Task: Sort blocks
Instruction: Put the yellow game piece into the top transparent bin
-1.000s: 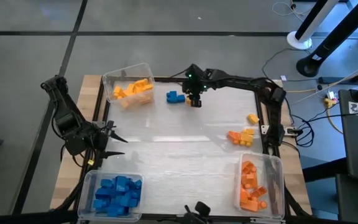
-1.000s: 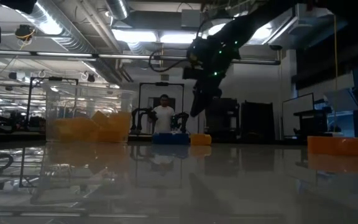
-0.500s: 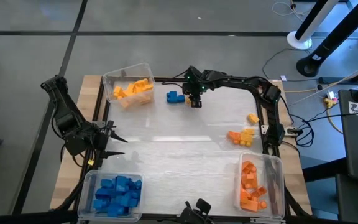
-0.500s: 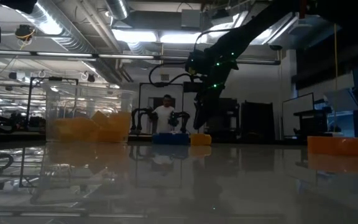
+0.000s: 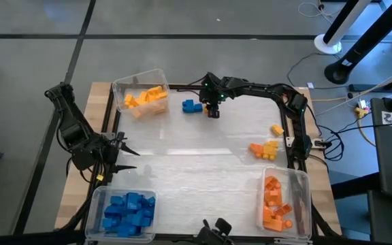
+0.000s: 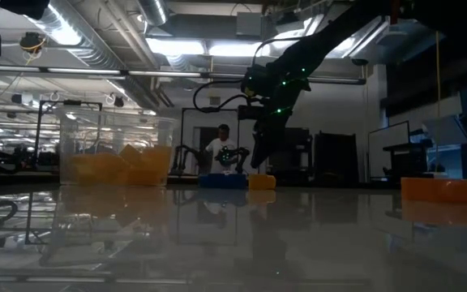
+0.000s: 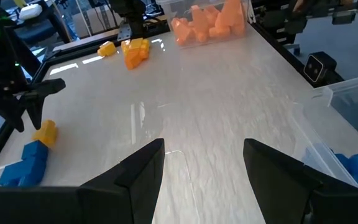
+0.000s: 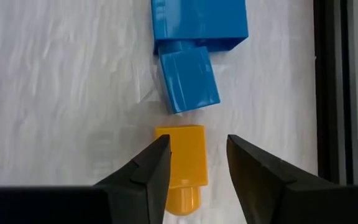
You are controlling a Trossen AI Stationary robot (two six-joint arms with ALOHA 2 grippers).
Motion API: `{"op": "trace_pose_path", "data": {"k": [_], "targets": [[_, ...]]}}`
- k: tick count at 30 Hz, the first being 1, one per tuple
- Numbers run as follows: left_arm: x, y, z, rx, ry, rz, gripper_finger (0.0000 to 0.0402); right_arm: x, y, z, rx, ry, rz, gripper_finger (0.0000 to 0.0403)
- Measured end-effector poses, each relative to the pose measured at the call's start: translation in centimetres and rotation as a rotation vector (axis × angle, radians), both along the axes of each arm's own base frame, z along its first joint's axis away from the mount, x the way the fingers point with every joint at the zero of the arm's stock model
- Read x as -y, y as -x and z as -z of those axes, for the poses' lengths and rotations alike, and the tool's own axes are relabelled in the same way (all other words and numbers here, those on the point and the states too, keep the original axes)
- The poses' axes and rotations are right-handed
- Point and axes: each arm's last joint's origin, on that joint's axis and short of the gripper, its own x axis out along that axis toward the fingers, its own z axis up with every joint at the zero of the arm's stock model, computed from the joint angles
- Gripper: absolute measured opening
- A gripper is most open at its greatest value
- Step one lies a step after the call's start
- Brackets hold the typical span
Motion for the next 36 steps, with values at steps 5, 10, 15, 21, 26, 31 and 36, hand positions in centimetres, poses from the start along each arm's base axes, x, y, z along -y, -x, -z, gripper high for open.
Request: {"op": "trace_pose_path", "data": {"k": [5,10,15,21,26,31,36], "targets": [[0.0,0.0,0.0,0.0,0.0,0.0,0.021,0.0,0.0,0.0,-0.002,-0.011,0.015,0.0178],[0.0,0.0,0.3,-0.005,-0.007,0.0,0.021,0.0,0.1,0.0,-0.007,-0.003,0.022,0.0229],[0.1,-0.1,1.5,-0.025,0.001,-0.016,0.021,0.0,0.0,0.2,-0.009,-0.013,0.025,0.0265],[0.1,-0.1,2.4,-0.042,0.042,-0.045,0.021,0.1,-0.2,1.4,-0.029,-0.034,0.01,0.027],[0.1,-0.1,2.4,-0.04,0.029,-0.038,0.021,0.5,-0.2,3.1,-0.064,-0.057,0.019,0.027],[0.1,-0.1,2.3,-0.039,0.026,-0.036,0.021,0.7,-0.2,3.8,-0.073,-0.081,0.017,0.0245],[0.1,-0.1,2.3,-0.038,0.019,-0.032,0.021,0.7,-0.3,3.7,-0.061,-0.08,0.014,0.0172]]}}
